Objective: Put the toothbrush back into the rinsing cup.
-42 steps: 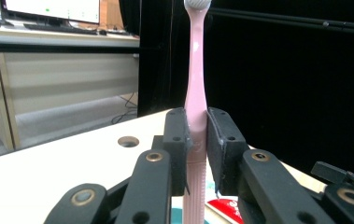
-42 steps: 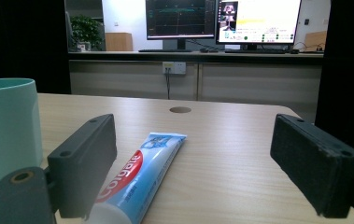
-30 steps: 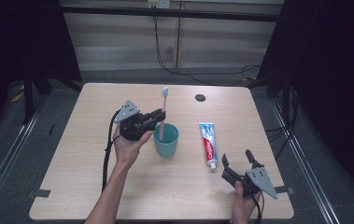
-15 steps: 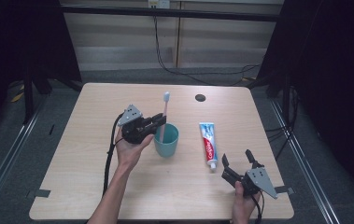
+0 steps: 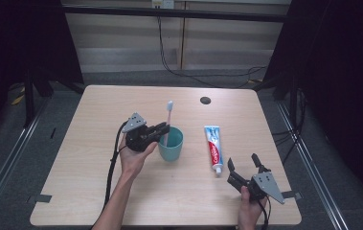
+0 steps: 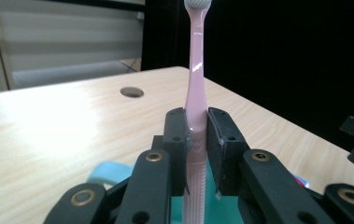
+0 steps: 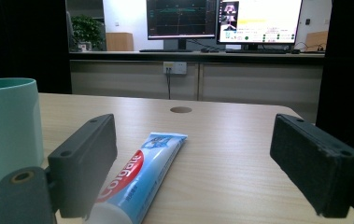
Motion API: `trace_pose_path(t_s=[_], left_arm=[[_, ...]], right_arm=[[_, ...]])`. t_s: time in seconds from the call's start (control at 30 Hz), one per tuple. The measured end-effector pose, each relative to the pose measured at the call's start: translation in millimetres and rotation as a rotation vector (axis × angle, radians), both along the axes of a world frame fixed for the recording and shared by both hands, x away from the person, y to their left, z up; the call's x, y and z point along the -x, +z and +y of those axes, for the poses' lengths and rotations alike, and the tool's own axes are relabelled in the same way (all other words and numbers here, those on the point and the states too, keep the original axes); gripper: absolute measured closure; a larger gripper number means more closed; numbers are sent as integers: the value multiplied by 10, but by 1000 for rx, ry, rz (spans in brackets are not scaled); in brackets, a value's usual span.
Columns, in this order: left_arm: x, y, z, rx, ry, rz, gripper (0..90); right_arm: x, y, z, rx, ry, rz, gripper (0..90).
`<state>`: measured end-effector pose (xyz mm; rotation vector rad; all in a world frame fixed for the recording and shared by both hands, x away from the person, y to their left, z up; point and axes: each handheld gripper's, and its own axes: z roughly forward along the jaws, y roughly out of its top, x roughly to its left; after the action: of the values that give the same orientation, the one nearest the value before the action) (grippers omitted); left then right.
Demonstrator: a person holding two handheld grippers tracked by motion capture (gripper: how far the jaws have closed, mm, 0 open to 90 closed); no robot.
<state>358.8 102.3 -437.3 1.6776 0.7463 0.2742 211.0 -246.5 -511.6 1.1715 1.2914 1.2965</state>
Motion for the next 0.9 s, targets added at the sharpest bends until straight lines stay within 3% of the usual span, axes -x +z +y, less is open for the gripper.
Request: trace_pose_path(t_s=[0.57,0.73,0.9], left_arm=[[2,-122,91,0,17,23,777],[-6,-125,137,5,25,42,737],[11,-94,185,14,21,30,669]], right_arm=[[0,0,0,0,0,0,142],[0,0,0,0,0,0,142],[0,0,0,0,0,0,142]])
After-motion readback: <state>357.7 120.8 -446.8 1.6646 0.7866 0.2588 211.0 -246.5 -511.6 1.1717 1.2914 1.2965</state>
